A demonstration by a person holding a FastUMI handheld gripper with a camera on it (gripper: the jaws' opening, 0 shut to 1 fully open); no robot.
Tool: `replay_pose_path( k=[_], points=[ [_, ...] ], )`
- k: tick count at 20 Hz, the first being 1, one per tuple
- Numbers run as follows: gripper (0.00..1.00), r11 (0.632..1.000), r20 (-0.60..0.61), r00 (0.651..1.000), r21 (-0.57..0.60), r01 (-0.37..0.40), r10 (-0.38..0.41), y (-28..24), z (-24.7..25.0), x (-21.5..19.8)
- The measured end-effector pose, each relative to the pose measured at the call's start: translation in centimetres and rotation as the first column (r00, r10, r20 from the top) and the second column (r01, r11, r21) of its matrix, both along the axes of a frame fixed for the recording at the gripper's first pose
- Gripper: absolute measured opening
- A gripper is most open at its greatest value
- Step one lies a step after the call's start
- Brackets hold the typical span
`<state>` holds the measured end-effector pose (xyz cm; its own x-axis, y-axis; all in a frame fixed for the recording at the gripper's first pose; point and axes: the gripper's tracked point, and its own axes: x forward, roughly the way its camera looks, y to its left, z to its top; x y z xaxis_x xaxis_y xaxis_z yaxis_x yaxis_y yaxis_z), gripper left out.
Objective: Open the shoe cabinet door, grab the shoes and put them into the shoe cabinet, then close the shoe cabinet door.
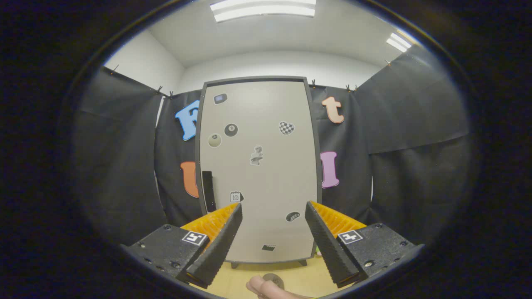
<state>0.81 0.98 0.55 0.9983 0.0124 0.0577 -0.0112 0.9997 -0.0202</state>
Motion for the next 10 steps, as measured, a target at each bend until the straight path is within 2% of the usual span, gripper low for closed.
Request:
replay_pose_path(
  k=[6,10],
  points=[
    [1.0,1.0,-0.013,1.0,-0.004,-0.011,0.011,1.4,-0.8,2.5],
    [0.99,0.994,-0.039,0.993,-0.005,-0.112,0.112,5.2,-1.4,5.5]
  ],
)
